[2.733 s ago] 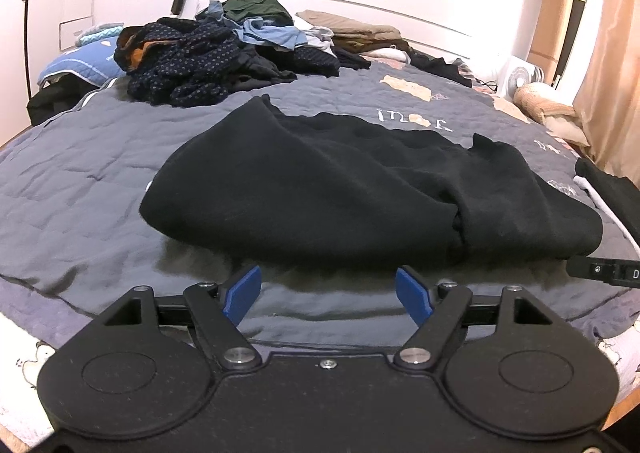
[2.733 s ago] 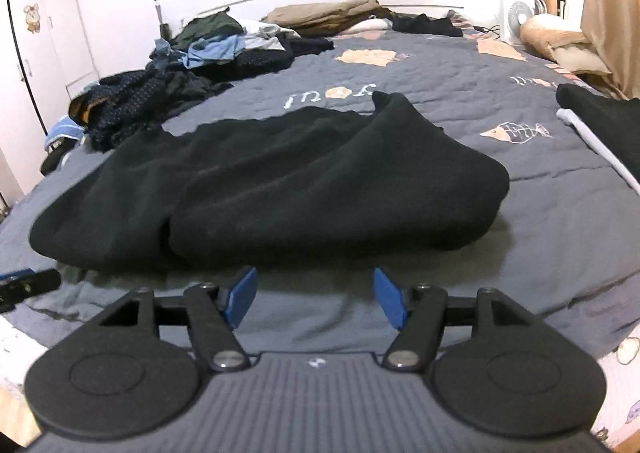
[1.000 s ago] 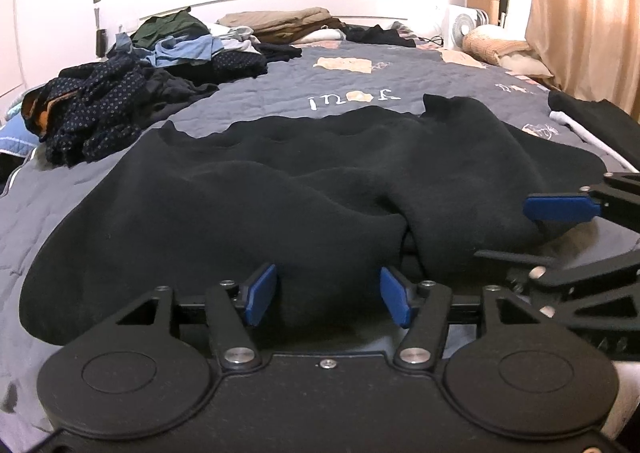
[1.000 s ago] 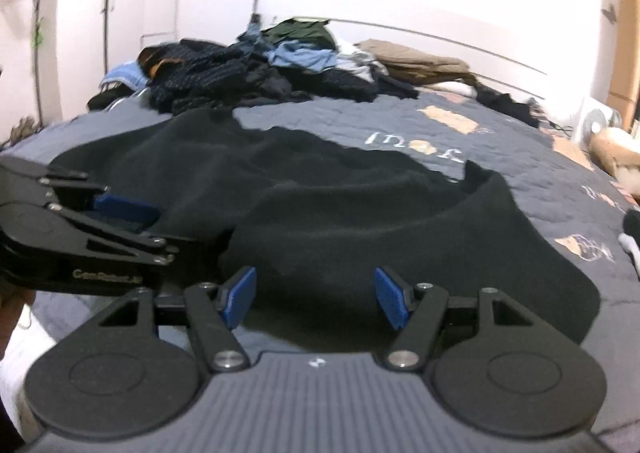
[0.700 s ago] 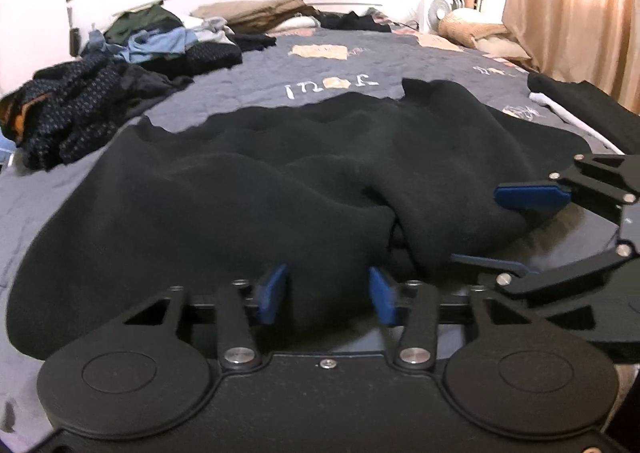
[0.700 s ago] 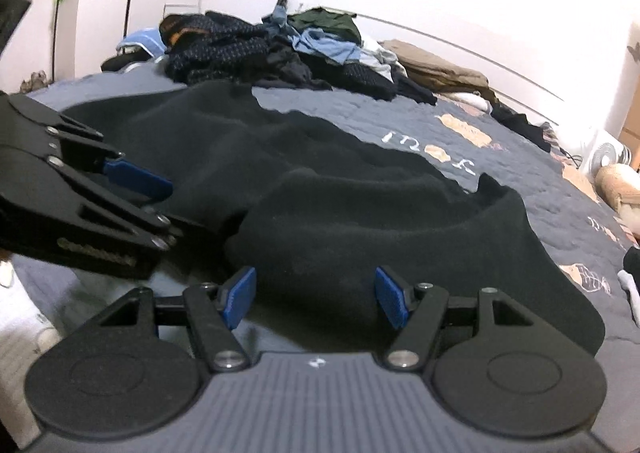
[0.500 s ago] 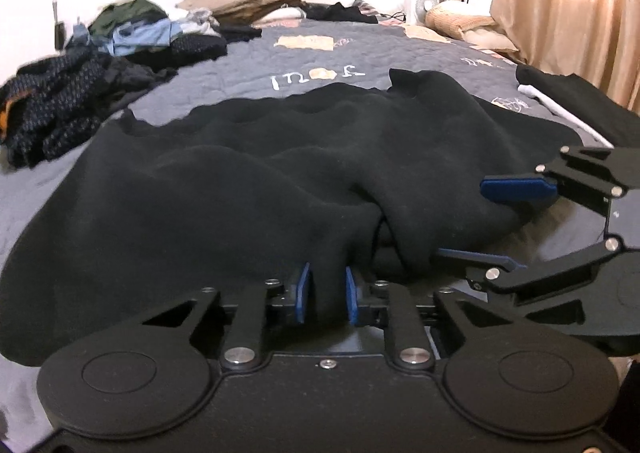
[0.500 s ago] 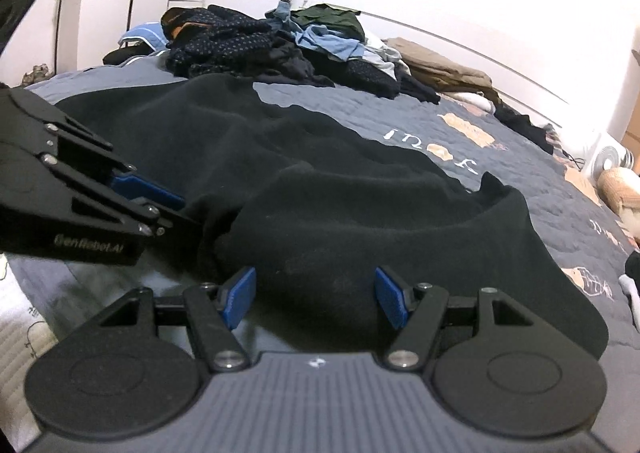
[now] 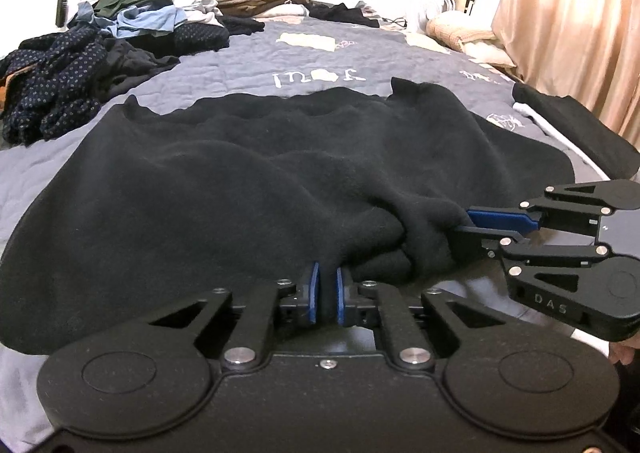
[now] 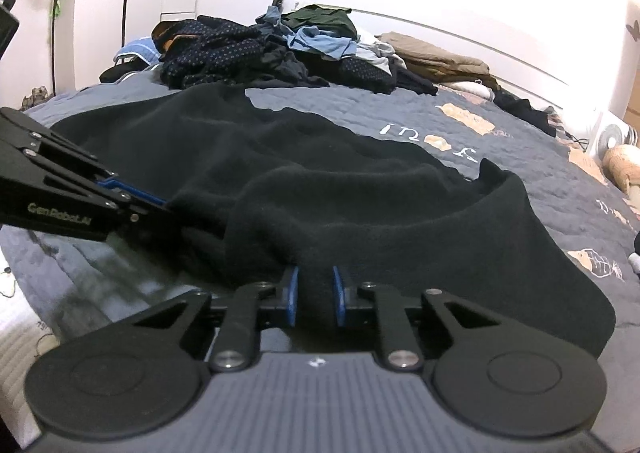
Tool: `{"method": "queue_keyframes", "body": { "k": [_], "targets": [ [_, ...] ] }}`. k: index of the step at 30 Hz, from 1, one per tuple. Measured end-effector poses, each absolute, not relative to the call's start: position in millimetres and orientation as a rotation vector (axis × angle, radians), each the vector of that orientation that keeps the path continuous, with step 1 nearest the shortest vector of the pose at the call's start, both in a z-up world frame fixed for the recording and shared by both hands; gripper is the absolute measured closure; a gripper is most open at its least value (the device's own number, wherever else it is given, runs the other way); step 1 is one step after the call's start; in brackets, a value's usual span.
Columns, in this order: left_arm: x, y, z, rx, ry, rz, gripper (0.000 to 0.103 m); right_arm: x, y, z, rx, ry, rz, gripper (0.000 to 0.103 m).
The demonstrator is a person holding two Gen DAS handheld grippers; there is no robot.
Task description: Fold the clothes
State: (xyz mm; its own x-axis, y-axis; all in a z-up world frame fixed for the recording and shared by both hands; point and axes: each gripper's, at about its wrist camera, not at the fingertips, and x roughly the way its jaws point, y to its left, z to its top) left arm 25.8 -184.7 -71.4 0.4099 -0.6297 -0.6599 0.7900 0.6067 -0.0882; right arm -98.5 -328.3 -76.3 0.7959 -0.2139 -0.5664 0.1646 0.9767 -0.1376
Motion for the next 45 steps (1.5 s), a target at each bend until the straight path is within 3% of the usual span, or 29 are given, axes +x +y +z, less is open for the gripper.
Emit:
{"method": "queue_keyframes", "body": {
  "k": [12, 19, 21, 22, 24, 26, 27, 32, 36, 38, 45],
  "targets": [
    [24.9, -172.0, -54.0, 0.228, 0.679, -0.913, 0.099, -113.2, -332.5, -60.7, -0.096, 0.578, -0.236, 0.094],
    [19.4, -178.9, -66.4, 0.31, 0.694, -0.909, 0.095, -106.7, -330.7, -74.8, -0.121, 0.648, -0.216, 0.093],
    [15.0, -177.6, -66.5, 0.343, 0.69, -0.913, 0.095, -107.6, -331.6, -74.4, -0.113, 0.652, -0.216, 0.089],
    [13.1, -174.8, -64.8, 0.347, 0.675, -0.907, 0.089, -108.7, -332.5, -73.0, -0.107, 0.651, -0.218, 0.089],
    [11.2, -166.7, -61.1, 0.338, 0.654, -0.906, 0.078, -111.6, -335.0, -70.5, -0.092, 0.648, -0.221, 0.075],
    [11.8, -158.2, -59.8, 0.325, 0.651, -0.882, 0.06, -117.2, -340.3, -68.9, -0.065, 0.646, -0.226, 0.066],
    [12.6, -155.9, -60.0, 0.335, 0.644, -0.866, 0.057, -119.8, -341.9, -68.5, -0.064, 0.644, -0.23, 0.063],
    [12.5, -150.7, -63.1, 0.396, 0.611, -0.815, 0.057, -127.2, -348.2, -72.4, -0.122, 0.653, -0.28, 0.05],
    [1.1, -159.3, -69.6, 0.504, 0.559, -0.807, 0.055, -130.2, -349.8, -76.5, -0.184, 0.65, -0.294, 0.048],
    [-1.3, -164.1, -73.7, 0.53, 0.563, -0.812, 0.041, -129.8, -346.5, -78.8, -0.231, 0.648, -0.289, 0.047],
    [3.7, -166.8, -81.8, 0.577, 0.538, -0.748, 0.04, -119.7, -347.8, -88.4, -0.288, 0.667, -0.282, 0.047]
  ]
}}
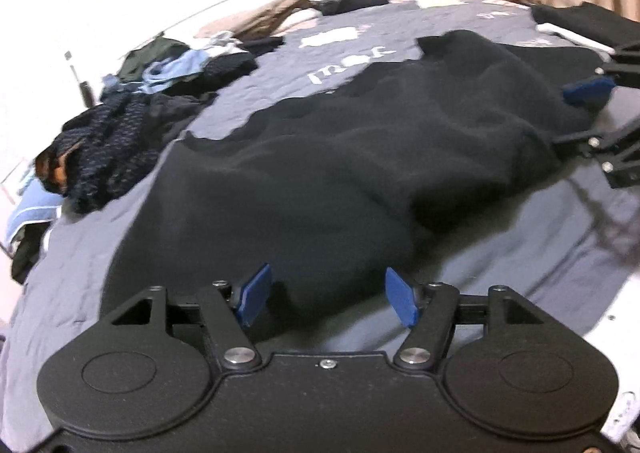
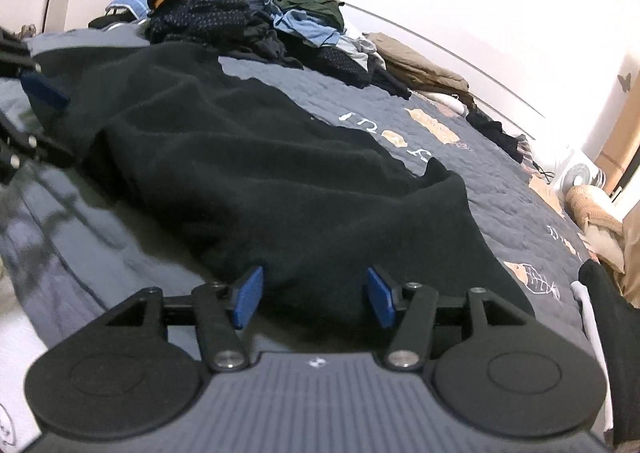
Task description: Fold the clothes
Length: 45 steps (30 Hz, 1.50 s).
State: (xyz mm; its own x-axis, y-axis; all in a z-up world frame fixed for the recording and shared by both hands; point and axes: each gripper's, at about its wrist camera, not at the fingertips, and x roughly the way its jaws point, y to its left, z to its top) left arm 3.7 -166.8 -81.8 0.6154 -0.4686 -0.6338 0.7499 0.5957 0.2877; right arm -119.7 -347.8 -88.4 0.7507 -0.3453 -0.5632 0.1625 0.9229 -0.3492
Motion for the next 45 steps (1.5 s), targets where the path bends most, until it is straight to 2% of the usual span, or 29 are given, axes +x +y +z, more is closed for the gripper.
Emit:
{"method": "queue_keyframes", "body": {
  "k": [3, 5, 6, 7, 8, 9, 11, 16, 22, 27, 30, 31, 34, 35, 36, 39, 45],
  "targets": [
    [7.0, -166.8, -84.2, 0.584, 0.538, -0.742, 0.041, -116.7, -347.8, -93.5, -0.301, 0.677, -0.278, 0.047],
    [8.1, -167.7, -86.4, 0.594, 0.54, -0.752, 0.057, -116.7, -346.6, -96.1, -0.325, 0.679, -0.271, 0.049],
    [8.7, -169.3, -88.1, 0.603, 0.549, -0.761, 0.061, -116.5, -346.7, -96.4, -0.328, 0.682, -0.271, 0.051],
    [9.6, -170.3, -89.4, 0.604, 0.558, -0.768, 0.072, -116.3, -347.3, -96.2, -0.329, 0.683, -0.275, 0.053],
    [11.8, -170.0, -89.3, 0.594, 0.57, -0.771, 0.079, -116.5, -348.2, -95.7, -0.331, 0.684, -0.282, 0.061],
    [14.1, -169.7, -89.1, 0.583, 0.583, -0.774, 0.081, -116.9, -349.4, -94.9, -0.334, 0.684, -0.289, 0.074],
    [18.8, -167.3, -87.2, 0.553, 0.608, -0.778, 0.087, -118.6, -352.1, -92.9, -0.333, 0.681, -0.298, 0.077],
    [23.0, -155.3, -75.1, 0.487, 0.631, -0.794, 0.092, -124.7, -355.9, -86.5, -0.313, 0.657, -0.306, 0.084],
    [25.3, -146.2, -65.5, 0.45, 0.629, -0.802, 0.095, -132.8, -373.5, -76.1, -0.29, 0.639, -0.434, 0.103],
    [31.6, -144.4, -67.8, 0.404, 0.676, -0.806, 0.093, -145.6, -414.2, -74.5, -0.047, 0.646, -0.479, 0.103],
    [34.4, -131.9, -60.9, 0.303, 0.696, -0.795, 0.088, -156.3, -428.5, -70.0, 0.099, 0.62, -0.451, 0.099],
    [34.8, -126.2, -58.0, 0.271, 0.691, -0.79, 0.082, -160.0, -432.6, -68.5, 0.146, 0.61, -0.441, 0.098],
    [41.5, -104.0, -50.0, 0.162, 0.676, -0.73, 0.052, -165.9, -440.6, -64.8, 0.281, 0.593, -0.413, 0.084],
    [45.1, -96.0, -48.0, 0.114, 0.683, -0.707, 0.048, -168.7, -442.1, -64.5, 0.327, 0.583, -0.404, 0.073],
    [48.8, -87.9, -45.9, 0.066, 0.69, -0.683, 0.048, -171.3, -442.2, -65.3, 0.366, 0.574, -0.399, 0.062],
    [63.1, -61.1, -45.1, -0.128, 0.738, -0.599, 0.045, -179.3, -442.6, -67.6, 0.481, 0.546, -0.384, 0.049],
    [80.9, -27.9, -63.4, -0.474, 0.851, -0.499, 0.04, -193.4, -462.8, -83.0, 0.758, 0.522, -0.447, 0.045]
  ]
}}
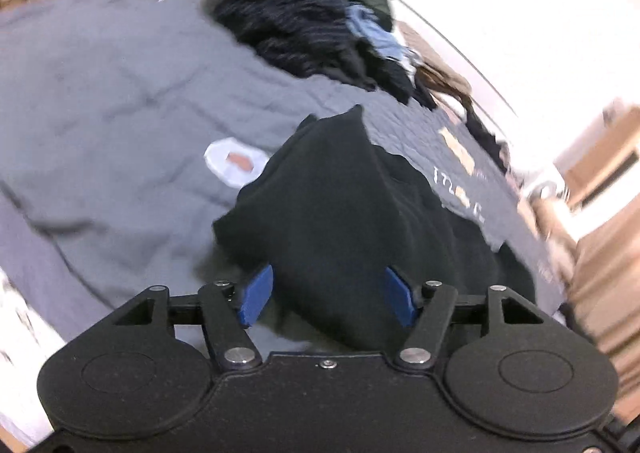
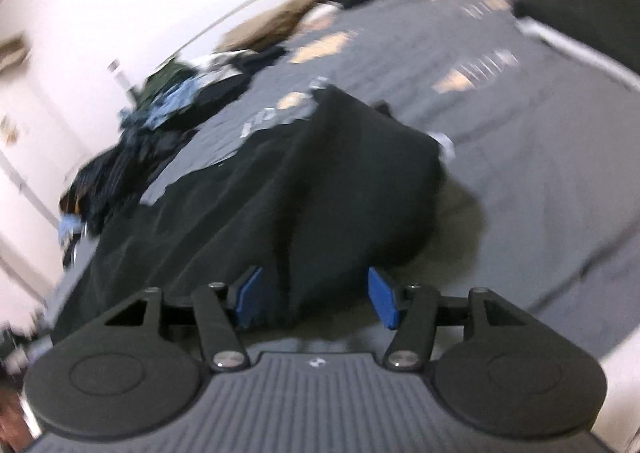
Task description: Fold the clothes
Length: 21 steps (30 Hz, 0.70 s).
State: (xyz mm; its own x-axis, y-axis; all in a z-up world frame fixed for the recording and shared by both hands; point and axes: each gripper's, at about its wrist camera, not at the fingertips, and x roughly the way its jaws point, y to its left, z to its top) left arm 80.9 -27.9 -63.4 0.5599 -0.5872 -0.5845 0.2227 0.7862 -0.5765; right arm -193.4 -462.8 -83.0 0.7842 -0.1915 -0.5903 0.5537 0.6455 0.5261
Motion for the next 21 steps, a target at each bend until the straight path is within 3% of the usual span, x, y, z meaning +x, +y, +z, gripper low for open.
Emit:
{"method": "queue_keyframes", "body": {
  "k": [5, 21],
  "targets": [
    [87.5, -29.0, -78.2, -0.581, 0.91, -0.473, 0.037, -201.6, -476.3, -97.4, 0.936, 0.498, -0.481, 0.045],
    [106.2, -42.3, -103.5, -0.642, 0.942, -0.344, 0.035, -182.7, -474.3, -117.1, 1.005, 0.494, -0.531, 0.045]
  ]
}}
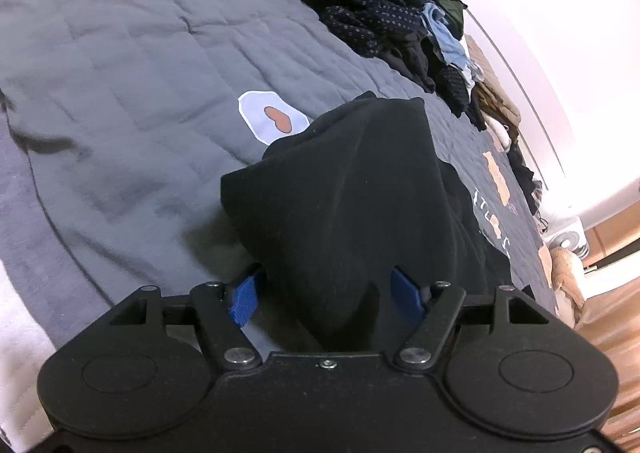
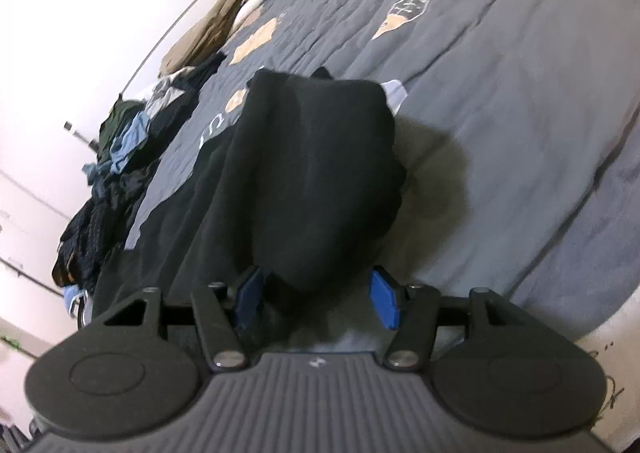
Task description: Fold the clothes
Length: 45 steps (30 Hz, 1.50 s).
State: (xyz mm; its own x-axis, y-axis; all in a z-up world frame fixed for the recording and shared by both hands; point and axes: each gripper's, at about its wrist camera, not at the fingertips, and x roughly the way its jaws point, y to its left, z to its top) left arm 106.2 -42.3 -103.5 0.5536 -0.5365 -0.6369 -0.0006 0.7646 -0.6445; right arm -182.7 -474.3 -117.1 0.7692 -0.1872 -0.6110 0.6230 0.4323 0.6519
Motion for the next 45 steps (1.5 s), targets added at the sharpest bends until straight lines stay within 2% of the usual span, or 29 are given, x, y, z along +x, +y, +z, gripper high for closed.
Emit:
{"method": "queue_keyframes", "body": {
  "k": [9, 13, 14, 15, 17, 21, 26, 31, 35, 36, 38, 40, 45],
  "targets": [
    [114.2, -48.6, -106.6, -0.657, 0.928, -0.306, 0.038, -184.0, -492.9, -129.2, 1.17, 0.351, -0.538, 0.045],
    [115.8, -51.3, -106.7, -0.627, 0.929, -0.291, 0.051, -183.0, -497.8, -135.1, 1.221, 0.317, -0.558, 0.047],
    [116.2, -51.1, -106.9, -0.627, 0.93, -0.293, 0.056, -182.2, -498.1, -135.7, 1.217, 0.31, -0.573, 0.056],
    [116.9, -50.3, -107.0, -0.628, 0.931, -0.295, 0.06, -181.0, -498.0, -136.0, 1.207, 0.307, -0.592, 0.073],
    [118.2, -48.8, -107.3, -0.63, 0.935, -0.299, 0.07, -180.0, -498.1, -135.7, 1.192, 0.295, -0.605, 0.079],
    [119.0, -47.4, -106.8, -0.613, 0.935, -0.311, 0.078, -187.9, -495.5, -122.9, 1.168, 0.192, -0.596, 0.086],
    [118.8, -44.4, -109.5, -0.611, 0.945, -0.317, 0.081, -205.7, -493.2, -106.2, 1.186, 0.034, -0.58, 0.088],
    [119.7, -43.5, -112.9, -0.626, 0.957, -0.312, 0.082, -208.8, -510.8, -140.8, 1.383, 0.124, -0.655, 0.088],
    [121.3, -48.7, -114.6, -0.605, 0.961, -0.315, 0.067, -206.6, -513.9, -143.6, 1.367, 0.17, -0.67, 0.087],
    [121.5, -47.0, -111.7, -0.608, 0.948, -0.321, 0.068, -205.6, -513.7, -141.1, 1.345, 0.176, -0.668, 0.087],
    [121.7, -43.2, -105.5, -0.616, 0.918, -0.335, 0.082, -206.4, -514.0, -143.2, 1.351, 0.178, -0.669, 0.087],
    [121.9, -39.3, -99.2, -0.623, 0.889, -0.349, 0.088, -205.8, -513.7, -144.2, 1.351, 0.184, -0.668, 0.087],
    [115.8, -33.5, -77.5, -0.569, 0.782, -0.376, 0.09, -204.7, -510.6, -143.1, 1.317, 0.212, -0.651, 0.087]
  ]
}}
